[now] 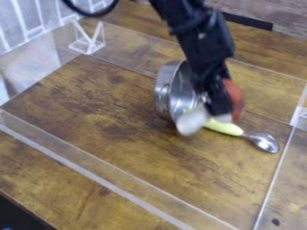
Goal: Put the mushroom in the silver pot
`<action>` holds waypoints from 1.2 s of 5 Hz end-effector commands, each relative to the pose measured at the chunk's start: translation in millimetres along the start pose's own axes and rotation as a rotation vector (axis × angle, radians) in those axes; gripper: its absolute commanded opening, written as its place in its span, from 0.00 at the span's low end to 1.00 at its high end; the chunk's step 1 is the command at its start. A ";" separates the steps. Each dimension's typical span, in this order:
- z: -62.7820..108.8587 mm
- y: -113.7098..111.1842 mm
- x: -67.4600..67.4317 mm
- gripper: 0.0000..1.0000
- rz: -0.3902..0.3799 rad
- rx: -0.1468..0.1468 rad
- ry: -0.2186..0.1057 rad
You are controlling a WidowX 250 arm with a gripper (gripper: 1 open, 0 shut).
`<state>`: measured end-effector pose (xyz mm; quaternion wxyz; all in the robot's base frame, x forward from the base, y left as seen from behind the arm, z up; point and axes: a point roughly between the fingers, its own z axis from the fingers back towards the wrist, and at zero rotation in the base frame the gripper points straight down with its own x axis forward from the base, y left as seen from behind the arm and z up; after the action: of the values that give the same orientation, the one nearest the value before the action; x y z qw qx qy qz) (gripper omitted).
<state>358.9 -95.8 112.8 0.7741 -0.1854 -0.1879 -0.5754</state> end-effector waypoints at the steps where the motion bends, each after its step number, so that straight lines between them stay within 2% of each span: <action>1: 38.9 26.9 -7.5 0.00 -0.061 0.020 0.006; 2: 41.3 19.2 -2.8 0.00 -0.086 0.006 -0.013; 3: 41.2 4.2 13.5 0.00 -0.127 -0.024 -0.025; 4: 53.5 -3.4 21.5 0.00 -0.140 -0.032 -0.038; 5: 54.8 2.6 8.0 0.00 -0.163 -0.058 -0.036; 6: 48.4 7.4 6.0 0.00 -0.151 -0.057 -0.034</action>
<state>359.6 -73.7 136.0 0.7273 -0.2241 -0.1730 -0.6252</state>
